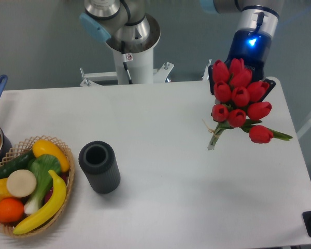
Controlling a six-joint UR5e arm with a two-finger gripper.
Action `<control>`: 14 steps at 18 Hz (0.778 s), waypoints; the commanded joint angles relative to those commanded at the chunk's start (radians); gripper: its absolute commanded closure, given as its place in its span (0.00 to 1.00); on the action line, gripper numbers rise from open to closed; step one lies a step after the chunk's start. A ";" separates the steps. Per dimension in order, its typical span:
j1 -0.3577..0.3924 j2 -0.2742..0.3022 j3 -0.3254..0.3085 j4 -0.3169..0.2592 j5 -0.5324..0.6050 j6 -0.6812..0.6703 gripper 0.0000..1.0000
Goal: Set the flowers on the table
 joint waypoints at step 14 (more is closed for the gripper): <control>-0.026 0.008 0.000 -0.003 0.139 -0.005 0.56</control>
